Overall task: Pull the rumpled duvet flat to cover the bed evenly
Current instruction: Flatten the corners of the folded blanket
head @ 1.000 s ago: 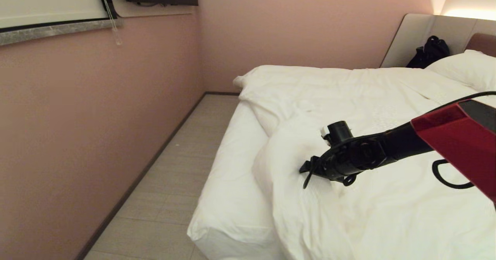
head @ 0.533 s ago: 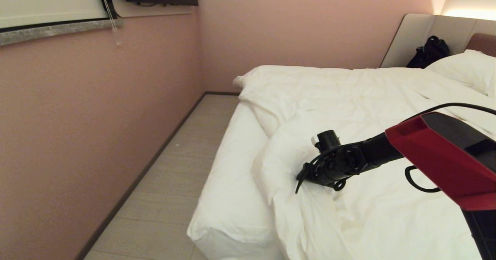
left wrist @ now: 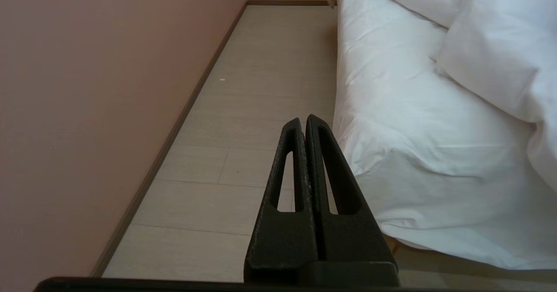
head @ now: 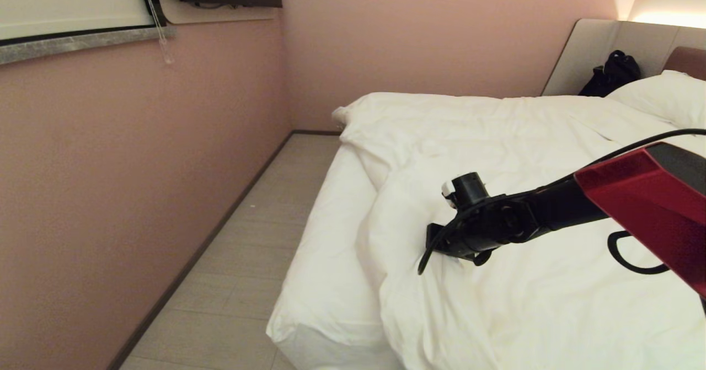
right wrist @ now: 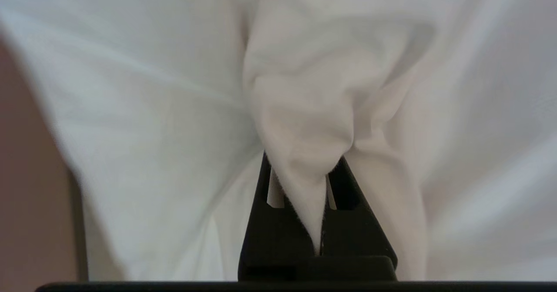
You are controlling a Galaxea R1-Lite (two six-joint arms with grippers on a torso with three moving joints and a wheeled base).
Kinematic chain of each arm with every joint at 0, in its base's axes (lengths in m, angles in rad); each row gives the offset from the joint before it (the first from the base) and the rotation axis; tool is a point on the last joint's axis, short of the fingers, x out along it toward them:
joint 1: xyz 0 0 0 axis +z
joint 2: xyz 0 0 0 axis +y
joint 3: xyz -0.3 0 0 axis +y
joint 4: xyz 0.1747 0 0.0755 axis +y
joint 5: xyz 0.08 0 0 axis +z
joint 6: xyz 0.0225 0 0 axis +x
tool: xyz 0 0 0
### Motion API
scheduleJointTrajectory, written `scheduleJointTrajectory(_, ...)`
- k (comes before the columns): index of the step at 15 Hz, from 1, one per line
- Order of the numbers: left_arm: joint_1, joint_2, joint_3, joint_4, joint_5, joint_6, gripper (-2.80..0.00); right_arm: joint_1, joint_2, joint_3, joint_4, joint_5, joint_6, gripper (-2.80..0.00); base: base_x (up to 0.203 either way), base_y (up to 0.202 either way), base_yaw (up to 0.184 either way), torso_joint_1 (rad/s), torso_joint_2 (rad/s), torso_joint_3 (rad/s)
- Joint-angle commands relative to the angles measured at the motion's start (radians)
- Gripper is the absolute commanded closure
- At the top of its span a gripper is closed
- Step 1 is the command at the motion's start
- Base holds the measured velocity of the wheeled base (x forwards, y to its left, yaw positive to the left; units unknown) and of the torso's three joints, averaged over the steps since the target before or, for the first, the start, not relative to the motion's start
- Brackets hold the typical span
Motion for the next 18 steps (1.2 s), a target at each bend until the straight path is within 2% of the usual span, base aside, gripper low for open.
scheduleJointTrajectory(1,0.0,0.0,0.0,0.0,0.0,0.0,0.0,0.04,-0.104,0.032,0.004,0.026,0.001,0.0,0.0,0.0,0.0,0.0,0.0,0.0)
scheduleJointTrajectory(4,0.0,0.0,0.0,0.0,0.0,0.0,0.0,0.124,-0.178,0.068,0.005,0.065,-0.004,0.0,0.0,0.0,0.0,0.0,0.0,0.0)
scheduleJointTrajectory(9,0.0,0.0,0.0,0.0,0.0,0.0,0.0,0.226,-0.208,0.071,0.007,0.065,-0.017,0.0,0.0,0.0,0.0,0.0,0.0,0.0)
scheduleJointTrajectory(18,0.0,0.0,0.0,0.0,0.0,0.0,0.0,0.226,-0.088,0.071,0.056,0.041,-0.045,0.0,0.0,0.0,0.0,0.0,0.0,0.0)
